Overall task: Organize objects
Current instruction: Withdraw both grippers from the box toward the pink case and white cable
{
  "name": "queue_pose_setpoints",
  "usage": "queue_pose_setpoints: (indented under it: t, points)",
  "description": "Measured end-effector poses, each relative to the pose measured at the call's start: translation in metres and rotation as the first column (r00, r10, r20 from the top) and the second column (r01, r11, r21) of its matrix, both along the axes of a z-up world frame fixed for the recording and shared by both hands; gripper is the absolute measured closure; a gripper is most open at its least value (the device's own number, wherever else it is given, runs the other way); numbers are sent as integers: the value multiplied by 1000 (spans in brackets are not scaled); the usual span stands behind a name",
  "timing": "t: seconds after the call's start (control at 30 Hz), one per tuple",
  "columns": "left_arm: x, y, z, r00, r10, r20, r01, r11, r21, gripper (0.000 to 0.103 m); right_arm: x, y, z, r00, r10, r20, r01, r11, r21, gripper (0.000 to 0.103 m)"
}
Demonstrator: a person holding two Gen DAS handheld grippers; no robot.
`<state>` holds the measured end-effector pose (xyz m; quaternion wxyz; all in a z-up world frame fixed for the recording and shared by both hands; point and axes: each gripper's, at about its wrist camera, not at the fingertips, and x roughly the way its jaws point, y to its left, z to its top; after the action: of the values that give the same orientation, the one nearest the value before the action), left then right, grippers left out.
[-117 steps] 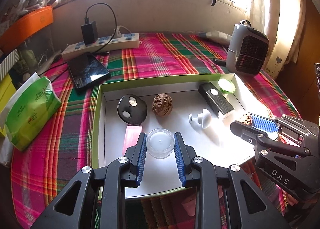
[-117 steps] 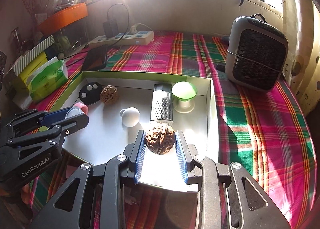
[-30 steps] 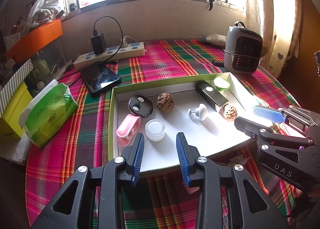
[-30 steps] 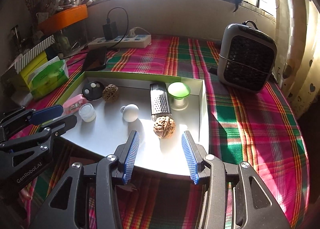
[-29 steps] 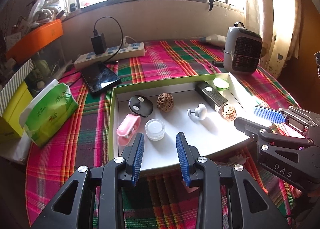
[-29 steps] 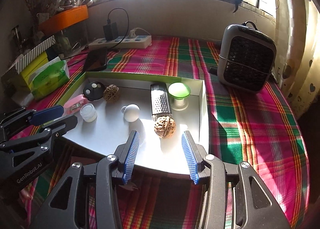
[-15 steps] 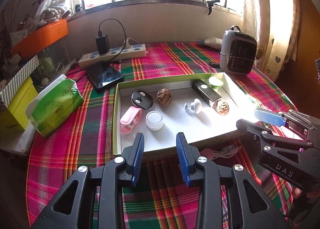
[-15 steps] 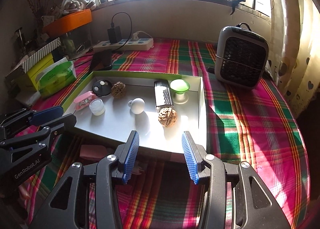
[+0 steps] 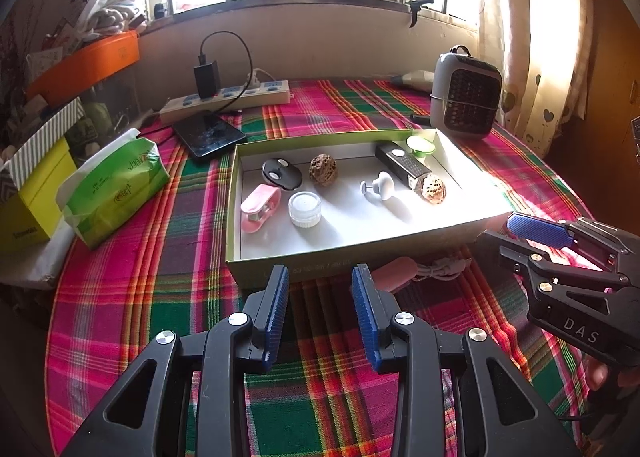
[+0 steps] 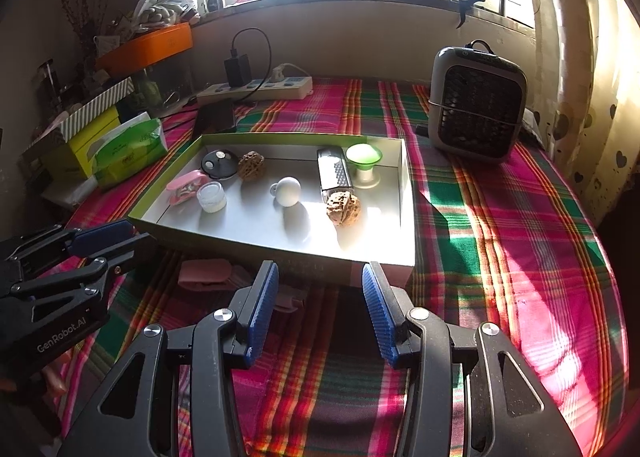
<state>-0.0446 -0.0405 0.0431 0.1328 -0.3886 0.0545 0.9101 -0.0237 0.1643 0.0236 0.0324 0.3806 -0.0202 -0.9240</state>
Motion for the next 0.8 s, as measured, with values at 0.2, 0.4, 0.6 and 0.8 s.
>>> queue_pose_setpoints:
  t: [0.2,0.4,0.6,0.8]
  points:
    - [-11,56,-14,1000,-22,14,22,1000,20,72,8,-1,-6,1000,14,9,-14,1000,-12,57]
    - [-18,85,-28,996,-81,48,78,995,56,71,15,2,-15,999,22,30,-21,999,-35,57]
    - [-25,107,-35,991,-124,60,119,990,73,67,19,9,-21,999,12,43,-10,999,-53,57]
    - [-39,124,-39,989,-138,53,135,989,55,66,21,14,-26,998,3,58,1,998,-62,57]
